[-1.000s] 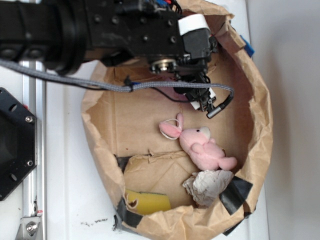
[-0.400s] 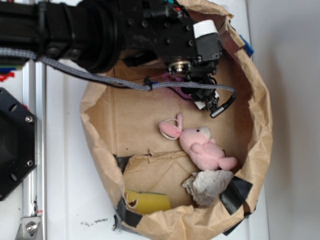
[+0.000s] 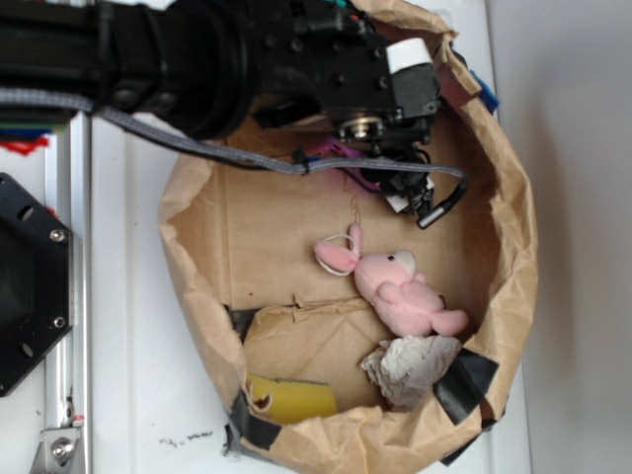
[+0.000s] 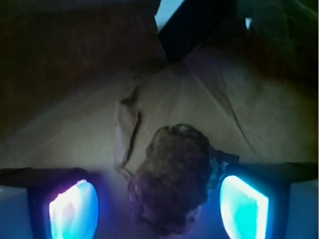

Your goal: Grab the rock.

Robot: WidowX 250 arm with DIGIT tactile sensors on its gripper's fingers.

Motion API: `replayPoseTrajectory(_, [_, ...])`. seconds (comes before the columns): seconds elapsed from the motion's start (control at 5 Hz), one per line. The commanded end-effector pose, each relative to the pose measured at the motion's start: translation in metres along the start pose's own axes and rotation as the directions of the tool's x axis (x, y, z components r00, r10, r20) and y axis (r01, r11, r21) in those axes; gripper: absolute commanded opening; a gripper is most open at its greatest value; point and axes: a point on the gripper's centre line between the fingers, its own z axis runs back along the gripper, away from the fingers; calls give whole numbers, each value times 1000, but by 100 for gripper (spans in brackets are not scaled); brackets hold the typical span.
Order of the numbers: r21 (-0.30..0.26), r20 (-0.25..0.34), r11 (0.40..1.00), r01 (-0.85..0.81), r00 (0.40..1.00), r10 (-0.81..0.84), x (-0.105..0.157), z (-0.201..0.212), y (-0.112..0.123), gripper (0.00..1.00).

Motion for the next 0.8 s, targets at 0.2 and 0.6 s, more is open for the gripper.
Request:
replayPoseTrajectory(0.2, [60,16,998,-37,999,36,16,-3,-1,0])
replayPoseTrajectory(0.6, [61,19,998,-30,999,29,16,-2,0,0])
